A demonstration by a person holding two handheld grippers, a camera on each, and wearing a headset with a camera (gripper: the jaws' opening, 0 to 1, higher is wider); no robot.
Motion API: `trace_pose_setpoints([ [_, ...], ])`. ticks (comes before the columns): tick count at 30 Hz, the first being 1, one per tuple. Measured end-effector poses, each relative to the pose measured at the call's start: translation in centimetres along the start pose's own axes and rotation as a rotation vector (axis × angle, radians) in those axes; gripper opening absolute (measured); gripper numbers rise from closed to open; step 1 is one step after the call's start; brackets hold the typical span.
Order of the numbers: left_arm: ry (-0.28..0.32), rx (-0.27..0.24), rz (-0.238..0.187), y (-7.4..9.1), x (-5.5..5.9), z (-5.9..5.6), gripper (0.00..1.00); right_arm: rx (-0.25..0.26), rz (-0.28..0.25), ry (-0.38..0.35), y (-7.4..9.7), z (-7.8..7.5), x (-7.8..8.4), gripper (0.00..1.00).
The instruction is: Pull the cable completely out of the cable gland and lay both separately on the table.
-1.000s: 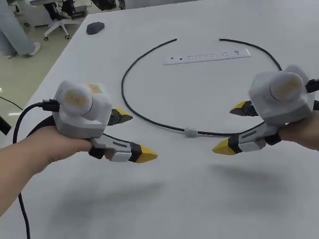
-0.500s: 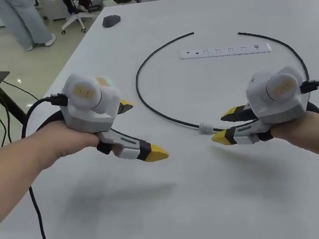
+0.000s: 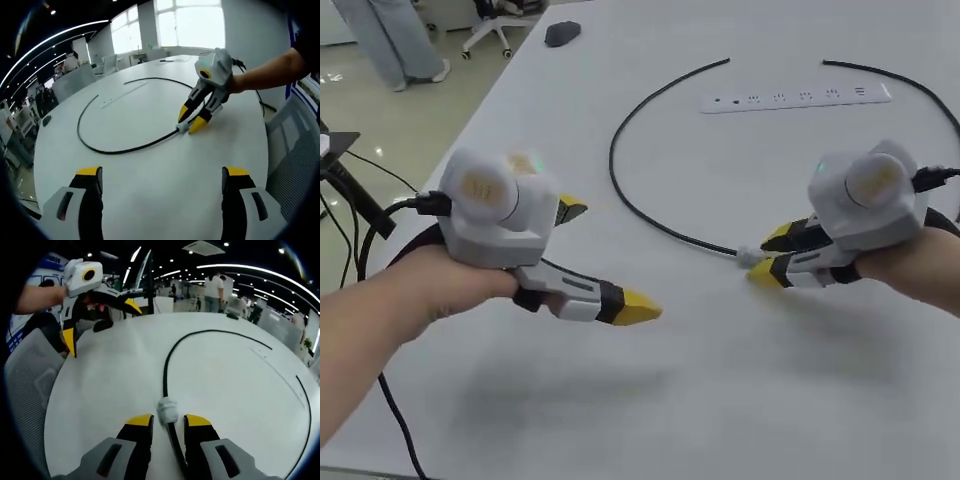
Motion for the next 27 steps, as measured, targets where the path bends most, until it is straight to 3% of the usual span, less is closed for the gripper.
trace_pose_setpoints([
  [6, 0.034, 0.005, 0.014, 0.1, 0.7, 0.1, 0.99, -0.001, -0.005, -0.010, -0.2, -0.3, -0.1, 0.10],
  [12, 0.044, 0.022, 0.000, 0.3, 0.5, -0.2, 0.99, -0.009, -0.004, -0.017, -0.1, -0.2, 0.0, 0.09],
  [16, 0.044, 0.023, -0.023, 0.3, 0.2, -0.3, 0.99, -0.033, 0.005, -0.007, 0.2, 0.9, 0.1, 0.09],
  [19, 0.045, 0.039, -0.012, 0.1, 0.3, -0.6, 0.99, -0.048, 0.036, -0.022, 0.6, 1.6, 0.3, 0.08],
  [21, 0.080, 0.063, -0.036, 0.0, 0.1, -1.1, 0.99, -0.069, 0.054, -0.034, 0.8, 2.2, 0.6, 0.08],
  [27, 0.090, 0.084, -0.052, -0.4, -0.5, -1.9, 0.99, -0.095, 0.075, 0.008, 1.3, 3.7, 1.2, 0.08],
])
Point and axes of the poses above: the centre of the closed fingertips' face, and the gripper's own axes: y roughly backward along the fingers, z roughly to its left, x roughly out of its underside, the point moved 5 cm from there along y, roughly backward along the fingers, and after that the axes turned 3 degrees about -y, right-handed, at the moved point
